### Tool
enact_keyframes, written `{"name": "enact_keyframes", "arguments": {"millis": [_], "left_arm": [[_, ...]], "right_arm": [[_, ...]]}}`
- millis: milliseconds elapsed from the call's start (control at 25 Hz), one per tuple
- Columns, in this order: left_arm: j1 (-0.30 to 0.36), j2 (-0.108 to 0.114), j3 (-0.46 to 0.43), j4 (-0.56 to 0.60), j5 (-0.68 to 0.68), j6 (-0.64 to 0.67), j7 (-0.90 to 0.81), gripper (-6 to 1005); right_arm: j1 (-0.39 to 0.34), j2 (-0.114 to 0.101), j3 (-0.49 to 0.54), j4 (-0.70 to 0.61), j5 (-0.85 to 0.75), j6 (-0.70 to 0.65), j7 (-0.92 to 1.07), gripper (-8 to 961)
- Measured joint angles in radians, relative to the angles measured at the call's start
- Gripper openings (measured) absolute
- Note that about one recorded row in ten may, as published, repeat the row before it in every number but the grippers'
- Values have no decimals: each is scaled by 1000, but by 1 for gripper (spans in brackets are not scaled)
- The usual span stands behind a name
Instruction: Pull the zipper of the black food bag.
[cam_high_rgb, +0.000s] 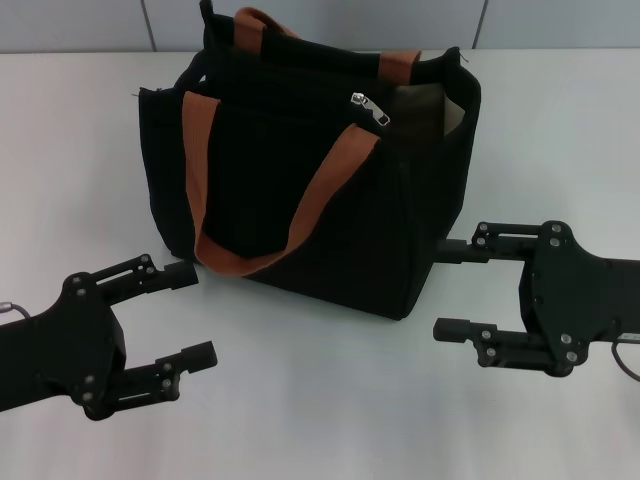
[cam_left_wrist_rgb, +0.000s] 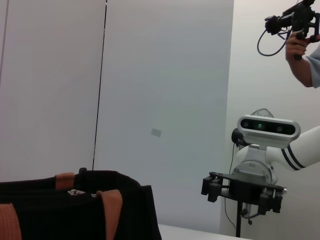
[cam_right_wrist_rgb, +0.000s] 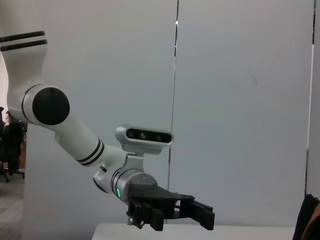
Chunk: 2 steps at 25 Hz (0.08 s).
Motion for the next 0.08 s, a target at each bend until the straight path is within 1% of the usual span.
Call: {"name": "enact_keyframes", "arguments": {"millis": [80], "left_arm": [[0,0,0,-2,0,0,4,764]], "right_arm": [[0,0,0,0,0,2,0,621]]}}
